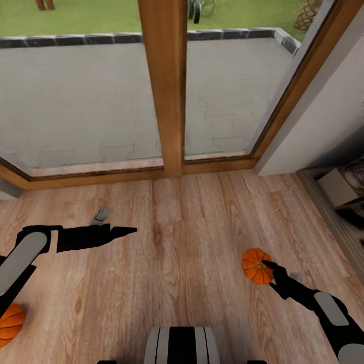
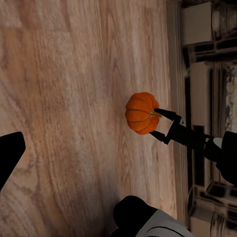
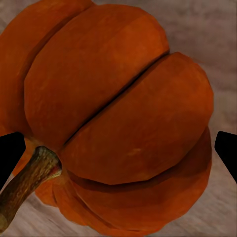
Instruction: Place each of the two pumpkins and all three candles from the living room inside a cabinet in the living room (use any cabinet), then make sure every cabinet is closed, and position the cauldron so it is next to a table in the living room.
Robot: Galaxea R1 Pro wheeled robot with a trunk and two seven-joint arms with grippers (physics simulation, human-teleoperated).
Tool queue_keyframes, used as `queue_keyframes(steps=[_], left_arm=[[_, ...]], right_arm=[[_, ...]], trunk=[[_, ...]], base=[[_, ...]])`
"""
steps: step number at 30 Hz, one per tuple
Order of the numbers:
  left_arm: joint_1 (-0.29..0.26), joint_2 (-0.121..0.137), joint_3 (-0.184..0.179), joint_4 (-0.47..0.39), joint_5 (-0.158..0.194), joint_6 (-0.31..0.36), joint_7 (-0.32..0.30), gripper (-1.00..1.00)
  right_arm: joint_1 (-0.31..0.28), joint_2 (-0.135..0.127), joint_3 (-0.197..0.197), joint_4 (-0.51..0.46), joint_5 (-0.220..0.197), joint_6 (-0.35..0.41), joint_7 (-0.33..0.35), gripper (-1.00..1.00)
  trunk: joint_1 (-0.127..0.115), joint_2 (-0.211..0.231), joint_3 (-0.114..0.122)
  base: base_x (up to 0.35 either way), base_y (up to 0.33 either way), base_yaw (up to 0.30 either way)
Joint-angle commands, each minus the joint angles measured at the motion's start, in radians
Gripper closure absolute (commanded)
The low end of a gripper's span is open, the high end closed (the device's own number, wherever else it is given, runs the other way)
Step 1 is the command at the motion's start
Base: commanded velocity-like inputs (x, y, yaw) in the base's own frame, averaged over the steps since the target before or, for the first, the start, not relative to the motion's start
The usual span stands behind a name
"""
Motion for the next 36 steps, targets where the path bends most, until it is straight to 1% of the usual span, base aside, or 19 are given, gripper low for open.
queue_keyframes(steps=[1, 34, 36], left_arm=[[-0.001, 0.001, -0.001, 0.0, -0.011, 0.001, -0.01, -1.0], [-0.001, 0.0, -0.003, 0.003, -0.013, 0.001, 0.001, -1.0], [-0.001, 0.0, -0.002, 0.003, -0.013, 0.001, 0.001, -1.0]], right_arm=[[0.0, 0.001, -0.003, -0.001, 0.005, 0.006, 0.004, 1.0], [0.001, 0.003, -0.003, -0.012, 0.004, 0.005, 0.001, 1.0], [0.001, 0.003, -0.003, -0.012, 0.004, 0.005, 0.001, 1.0]], trunk=[[-0.001, 0.0, 0.003], [-0.015, 0.008, 0.131], [-0.015, 0.008, 0.131]], base=[[0.0, 0.0, 0.0], [0.0, 0.0, 0.0], [0.0, 0.0, 0.0]])
